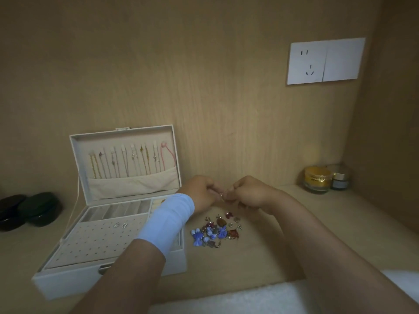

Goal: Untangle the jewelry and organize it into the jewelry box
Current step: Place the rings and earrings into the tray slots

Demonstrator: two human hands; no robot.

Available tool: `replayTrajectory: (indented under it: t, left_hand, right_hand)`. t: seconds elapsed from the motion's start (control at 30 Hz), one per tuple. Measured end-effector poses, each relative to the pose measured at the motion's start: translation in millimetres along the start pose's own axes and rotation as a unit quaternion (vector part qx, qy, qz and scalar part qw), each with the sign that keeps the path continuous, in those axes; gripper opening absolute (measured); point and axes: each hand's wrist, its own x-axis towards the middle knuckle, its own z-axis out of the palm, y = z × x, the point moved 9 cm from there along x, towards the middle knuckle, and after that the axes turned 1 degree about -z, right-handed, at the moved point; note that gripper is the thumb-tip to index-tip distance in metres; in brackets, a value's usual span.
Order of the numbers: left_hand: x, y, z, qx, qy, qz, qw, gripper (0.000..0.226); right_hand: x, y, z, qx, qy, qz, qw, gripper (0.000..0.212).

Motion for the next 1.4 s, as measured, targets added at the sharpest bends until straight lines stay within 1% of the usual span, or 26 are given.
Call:
replayTrajectory:
  t: [0.07,0.13,0.2,0.27,0.33,0.4,0.43,0.5,0.63,0.7,0.77,0.87,1.0,1.07,1.13,1.23,1.4]
  left_hand:
    - [-5.3,-0.7,-5.6,-0.06,0.008,-0.002,0.998,0.013]
    - [-10.1,-1.0,-9.8,-0.094,0.019,-0.004,0.995,0.012]
    - [-13.9,-2.2,-14.7,-0.097,0.04,0.0,0.994,0.01]
    - [-17.3,-2.8,-20.5,-0.067,0.066,0.013,0.995,0.009]
    - [-20.2,-4.2,-22.7,-0.042,0.073,0.022,0.996,0.01]
    - [-22.3,-5.2,-22.3,-0.032,0.07,0.033,0.996,0.012]
    - [-23.9,-4.3,-22.0,-0.03,0.069,0.042,0.996,0.014]
    - [-25.9,-3.5,-21.7,-0.034,0.069,0.057,0.995,0.016]
    - [-30.2,-0.4,-25.4,-0.036,0.072,0.075,0.994,0.015]
    - [-34.2,1.3,-33.0,-0.034,0.084,0.082,0.992,0.015]
    - [-39.5,-0.5,-43.5,-0.04,0.101,0.08,0.991,0.015]
    - [-52.9,-8.0,-64.4,-0.044,0.118,0.083,0.989,0.014]
    - [-76.7,-33.2,-98.0,-0.056,0.14,0.068,0.986,0.013]
    - [-91.5,-50.5,-114.2,-0.066,0.162,0.057,0.983,0.012]
    - [-111.3,-68.5,-128.2,-0.069,0.176,0.04,0.981,0.01]
    - [-134.8,-90.1,-136.7,-0.081,0.167,0.016,0.983,0.008]
    - [-153.3,-115.0,-155.9,-0.126,0.224,0.029,0.966,0.003]
  right_hand:
    - [-0.4,-3.0,2.8,0.027,-0.039,-0.001,0.999,0.017]
    - [-3.9,-7.7,5.9,0.062,-0.068,-0.008,0.996,0.021]
    - [-5.2,-11.0,4.3,0.059,-0.062,-0.016,0.996,0.02]
    - [-3.5,-11.3,-0.9,-0.002,-0.029,-0.028,0.999,0.016]
    - [-2.0,-11.8,-1.6,-0.101,-0.016,-0.054,0.993,0.004]
    - [-2.7,-10.4,8.0,-0.169,-0.046,-0.069,0.982,0.017]
    - [-3.6,-8.3,12.4,-0.18,-0.064,-0.066,0.979,0.02]
    - [-2.3,-6.1,17.5,-0.2,-0.074,-0.065,0.975,0.019]
    - [1.8,-7.1,18.7,-0.227,-0.056,-0.074,0.97,0.013]
    - [-0.8,-13.8,19.5,-0.205,-0.054,-0.085,0.973,0.011]
    - [-5.6,-26.5,18.3,-0.171,-0.049,-0.105,0.978,0.015]
    - [-12.8,-53.6,16.4,-0.104,-0.014,-0.145,0.984,0.007]
    - [-31.0,-93.4,30.2,-0.051,0.018,-0.207,0.977,0.011]
    - [-41.5,-109.2,45.9,-0.043,0.006,-0.224,0.974,0.01]
    - [-50.5,-122.3,68.1,-0.059,-0.021,-0.232,0.971,0.01]
    - [-61.0,-137.8,97.8,-0.101,-0.055,-0.248,0.962,0.012]
    - [-64.5,-166.3,126.8,-0.096,-0.088,-0.24,0.962,0.016]
